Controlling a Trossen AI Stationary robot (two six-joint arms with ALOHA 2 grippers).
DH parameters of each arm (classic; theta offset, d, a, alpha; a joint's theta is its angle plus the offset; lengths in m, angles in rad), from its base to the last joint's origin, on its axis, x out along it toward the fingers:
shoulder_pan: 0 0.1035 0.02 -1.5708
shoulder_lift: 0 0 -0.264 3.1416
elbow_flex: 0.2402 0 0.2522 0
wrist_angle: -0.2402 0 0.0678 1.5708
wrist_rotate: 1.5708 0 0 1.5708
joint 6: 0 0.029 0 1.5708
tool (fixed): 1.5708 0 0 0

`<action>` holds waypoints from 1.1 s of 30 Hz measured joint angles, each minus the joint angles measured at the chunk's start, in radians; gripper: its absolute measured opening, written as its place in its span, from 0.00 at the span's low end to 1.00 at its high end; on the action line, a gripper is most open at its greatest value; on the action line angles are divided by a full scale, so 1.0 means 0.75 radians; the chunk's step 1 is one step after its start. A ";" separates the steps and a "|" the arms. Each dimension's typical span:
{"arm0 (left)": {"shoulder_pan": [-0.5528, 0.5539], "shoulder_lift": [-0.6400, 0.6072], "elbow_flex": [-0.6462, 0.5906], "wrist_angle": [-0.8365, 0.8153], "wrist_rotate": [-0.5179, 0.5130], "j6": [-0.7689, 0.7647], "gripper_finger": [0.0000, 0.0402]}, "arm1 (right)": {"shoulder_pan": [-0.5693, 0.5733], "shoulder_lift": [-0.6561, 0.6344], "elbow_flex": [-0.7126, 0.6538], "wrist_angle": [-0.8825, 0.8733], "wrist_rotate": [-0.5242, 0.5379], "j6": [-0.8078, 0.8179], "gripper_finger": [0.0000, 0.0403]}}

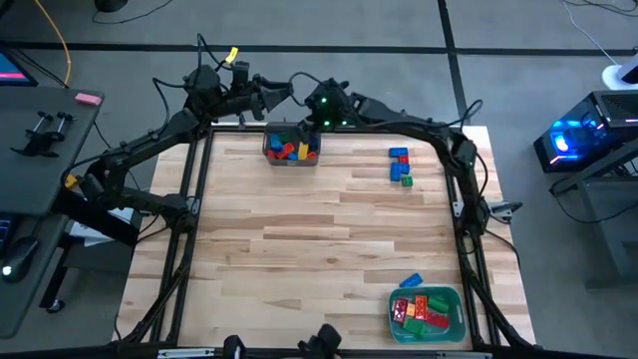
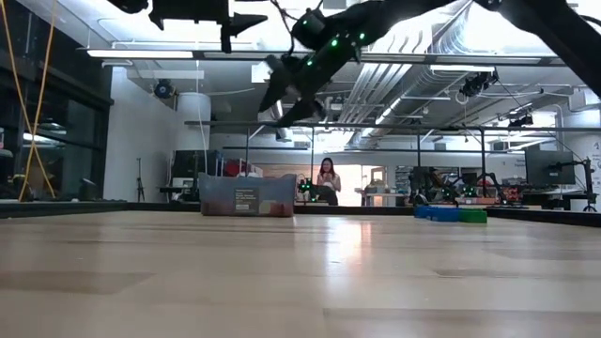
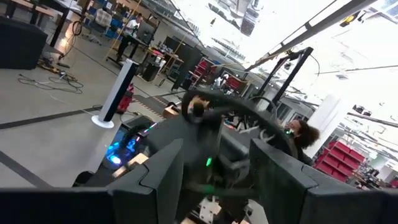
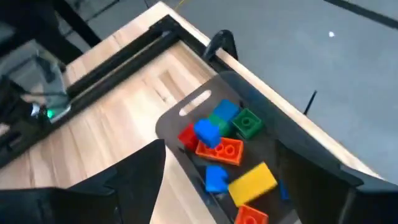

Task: Sort blocks by size
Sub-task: Put the blue game piece into the green bin

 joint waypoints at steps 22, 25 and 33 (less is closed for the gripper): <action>0.004 0.000 0.000 -0.014 0.002 0.049 0.42 | 0.785 -0.991 -1.056 -0.741 -0.133 1.234 0.73; 0.004 0.000 0.000 -0.023 0.002 0.078 0.42 | 1.027 -1.080 -1.238 -0.738 -0.227 1.741 0.73; 0.004 0.000 0.000 -0.051 0.002 0.107 0.42 | 1.377 -1.084 -1.505 -0.504 -0.274 2.457 0.73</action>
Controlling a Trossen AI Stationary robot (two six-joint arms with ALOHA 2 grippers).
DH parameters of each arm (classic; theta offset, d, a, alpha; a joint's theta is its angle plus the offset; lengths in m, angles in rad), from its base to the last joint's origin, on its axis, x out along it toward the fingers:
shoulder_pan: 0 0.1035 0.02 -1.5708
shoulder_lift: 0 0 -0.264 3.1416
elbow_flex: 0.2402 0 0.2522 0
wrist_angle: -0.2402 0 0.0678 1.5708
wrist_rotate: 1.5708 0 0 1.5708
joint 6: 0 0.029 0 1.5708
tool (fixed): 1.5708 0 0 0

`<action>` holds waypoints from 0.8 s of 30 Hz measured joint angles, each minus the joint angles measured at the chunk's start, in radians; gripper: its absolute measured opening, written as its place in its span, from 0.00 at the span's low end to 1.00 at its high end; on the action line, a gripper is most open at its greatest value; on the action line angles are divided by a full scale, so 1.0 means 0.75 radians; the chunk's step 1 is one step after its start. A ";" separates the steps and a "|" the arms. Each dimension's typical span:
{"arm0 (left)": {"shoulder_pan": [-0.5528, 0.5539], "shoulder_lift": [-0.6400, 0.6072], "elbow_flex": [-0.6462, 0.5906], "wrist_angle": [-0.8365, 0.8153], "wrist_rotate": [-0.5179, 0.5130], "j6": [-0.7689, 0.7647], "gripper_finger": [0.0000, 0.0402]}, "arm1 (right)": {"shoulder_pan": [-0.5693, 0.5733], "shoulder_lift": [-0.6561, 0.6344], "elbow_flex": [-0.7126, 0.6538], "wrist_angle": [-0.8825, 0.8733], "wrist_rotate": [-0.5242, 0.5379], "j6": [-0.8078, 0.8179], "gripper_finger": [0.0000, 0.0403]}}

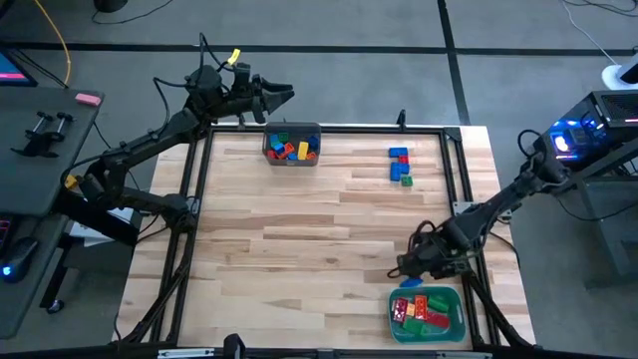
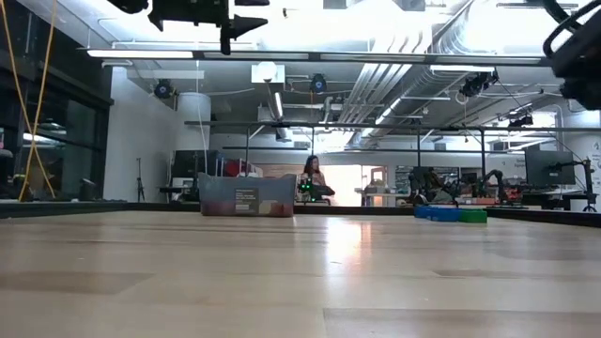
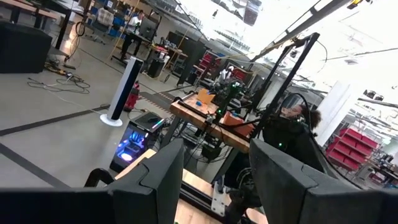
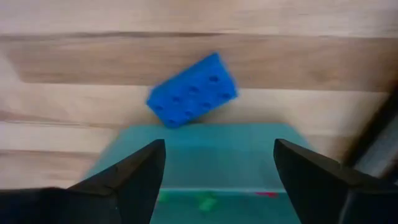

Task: Sort blocks by size
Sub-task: Put the blue game piece into the green bin

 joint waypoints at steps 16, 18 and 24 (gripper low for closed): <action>0.001 0.000 0.000 -0.050 -0.001 0.035 0.42 | 0.022 0.055 -0.147 0.155 -0.016 -0.063 0.73; 0.001 0.000 0.000 -0.049 -0.001 0.036 0.42 | 0.018 0.084 -0.149 0.147 -0.016 -0.097 0.73; 0.004 0.000 0.000 -0.048 -0.002 0.035 0.42 | -0.010 0.184 -0.144 0.169 -0.027 -0.217 0.73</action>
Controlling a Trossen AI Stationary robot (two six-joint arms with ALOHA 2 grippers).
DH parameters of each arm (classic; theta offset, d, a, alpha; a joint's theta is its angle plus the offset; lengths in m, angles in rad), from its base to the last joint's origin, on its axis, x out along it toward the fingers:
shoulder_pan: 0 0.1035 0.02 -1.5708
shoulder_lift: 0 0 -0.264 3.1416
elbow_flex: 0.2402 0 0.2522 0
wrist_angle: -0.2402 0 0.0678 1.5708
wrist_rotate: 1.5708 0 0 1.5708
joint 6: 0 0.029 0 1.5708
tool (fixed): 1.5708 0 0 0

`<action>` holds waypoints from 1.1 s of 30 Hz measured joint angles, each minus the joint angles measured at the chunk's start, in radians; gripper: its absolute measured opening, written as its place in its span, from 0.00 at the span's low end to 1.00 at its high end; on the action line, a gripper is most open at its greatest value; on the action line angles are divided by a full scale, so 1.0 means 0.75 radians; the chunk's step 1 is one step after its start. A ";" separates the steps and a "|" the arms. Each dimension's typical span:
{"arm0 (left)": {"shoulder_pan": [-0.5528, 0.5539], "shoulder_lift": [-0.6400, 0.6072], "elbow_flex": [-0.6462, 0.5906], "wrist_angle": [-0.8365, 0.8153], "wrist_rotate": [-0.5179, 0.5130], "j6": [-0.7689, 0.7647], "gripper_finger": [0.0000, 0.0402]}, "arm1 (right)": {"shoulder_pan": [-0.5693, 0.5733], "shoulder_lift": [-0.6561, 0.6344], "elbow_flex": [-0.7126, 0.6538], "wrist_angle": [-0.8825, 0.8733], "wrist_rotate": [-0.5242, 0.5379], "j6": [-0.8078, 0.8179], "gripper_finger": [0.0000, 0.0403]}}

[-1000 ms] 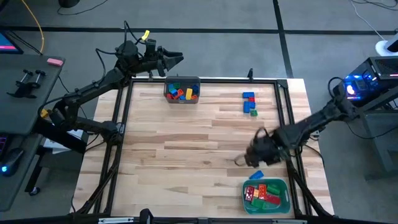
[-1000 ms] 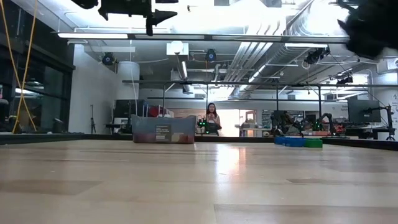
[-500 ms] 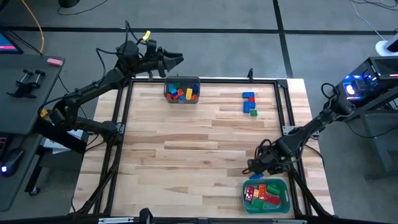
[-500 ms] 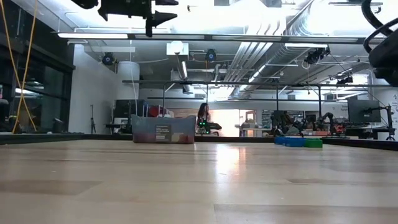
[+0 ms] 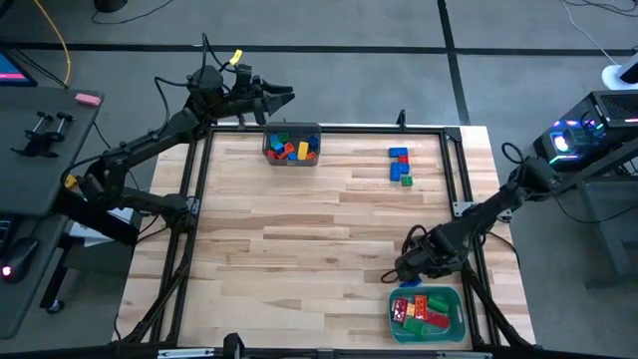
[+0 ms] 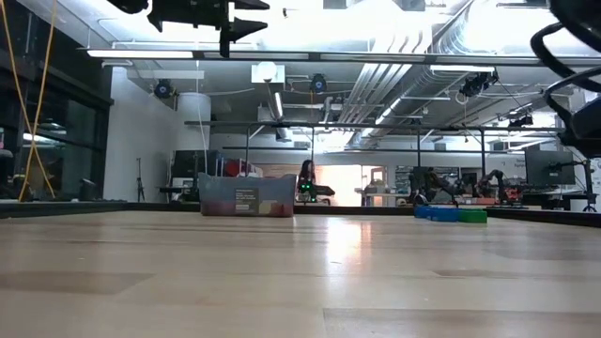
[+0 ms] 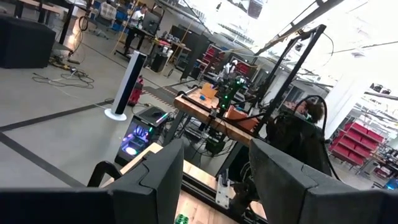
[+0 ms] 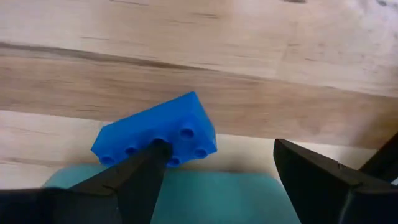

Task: Sort blocks by size
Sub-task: Put the blue game piece into the green bin

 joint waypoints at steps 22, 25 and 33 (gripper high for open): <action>0.002 0.000 0.000 0.000 -0.011 -0.003 0.42 | -0.523 0.033 0.282 -0.274 0.606 -0.847 0.73; 0.002 0.000 0.000 0.000 -0.011 -0.005 0.42 | -0.565 0.033 0.373 -0.359 0.568 -0.746 0.73; 0.002 0.000 0.000 -0.001 -0.010 -0.006 0.42 | -0.505 0.118 0.412 -0.321 0.601 -0.135 0.72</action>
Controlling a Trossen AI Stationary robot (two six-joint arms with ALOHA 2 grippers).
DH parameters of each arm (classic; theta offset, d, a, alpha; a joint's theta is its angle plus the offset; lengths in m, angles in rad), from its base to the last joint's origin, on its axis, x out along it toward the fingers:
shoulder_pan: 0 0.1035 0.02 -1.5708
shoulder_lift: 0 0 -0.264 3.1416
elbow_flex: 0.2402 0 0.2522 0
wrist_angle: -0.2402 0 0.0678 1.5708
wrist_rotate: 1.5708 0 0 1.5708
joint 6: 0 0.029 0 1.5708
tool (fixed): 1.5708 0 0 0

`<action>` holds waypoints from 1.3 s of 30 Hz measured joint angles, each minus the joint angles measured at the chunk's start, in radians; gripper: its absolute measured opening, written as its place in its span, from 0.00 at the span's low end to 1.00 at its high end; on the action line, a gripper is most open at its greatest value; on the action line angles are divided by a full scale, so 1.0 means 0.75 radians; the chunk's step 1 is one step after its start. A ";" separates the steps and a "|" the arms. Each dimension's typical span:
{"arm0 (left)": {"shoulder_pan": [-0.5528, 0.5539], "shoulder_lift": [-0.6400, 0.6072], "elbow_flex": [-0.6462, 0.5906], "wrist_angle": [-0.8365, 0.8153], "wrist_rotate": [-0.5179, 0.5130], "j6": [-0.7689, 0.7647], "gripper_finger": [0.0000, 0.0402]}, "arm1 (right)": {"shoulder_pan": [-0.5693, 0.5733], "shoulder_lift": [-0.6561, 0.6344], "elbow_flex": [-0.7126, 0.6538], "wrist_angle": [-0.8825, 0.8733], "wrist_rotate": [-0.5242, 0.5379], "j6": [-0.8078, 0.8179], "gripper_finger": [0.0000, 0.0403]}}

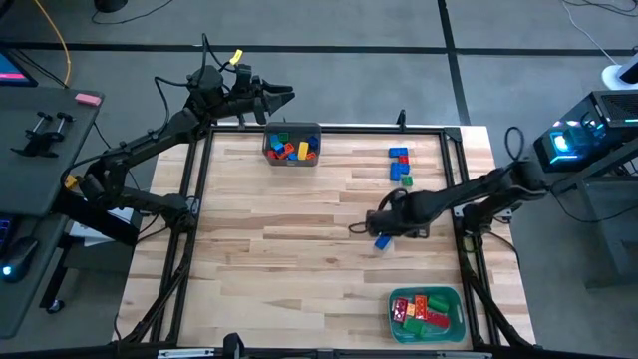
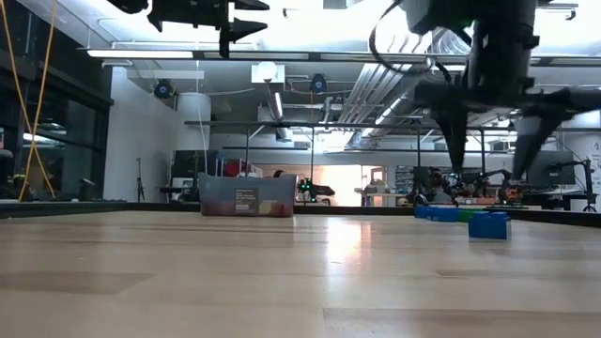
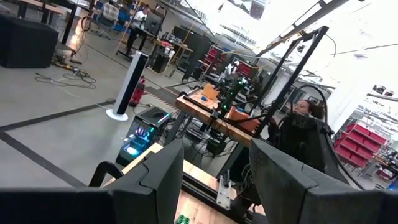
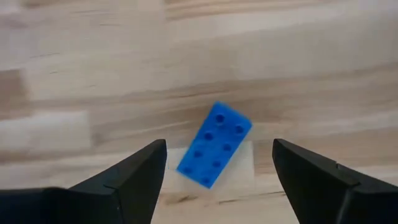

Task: Sort blocks by size
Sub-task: Put the blue game piece into the green bin

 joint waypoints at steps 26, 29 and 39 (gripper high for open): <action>0.013 0.000 0.000 0.001 0.005 0.005 0.42 | 0.015 0.360 0.050 0.055 0.033 0.009 0.44; 0.025 0.006 0.000 0.001 -0.030 -0.021 0.42 | 0.016 0.357 0.092 -0.023 0.048 -0.096 0.31; 0.030 0.007 0.000 0.002 -0.138 -0.040 0.42 | 0.105 0.099 0.257 -0.365 0.195 -0.383 0.28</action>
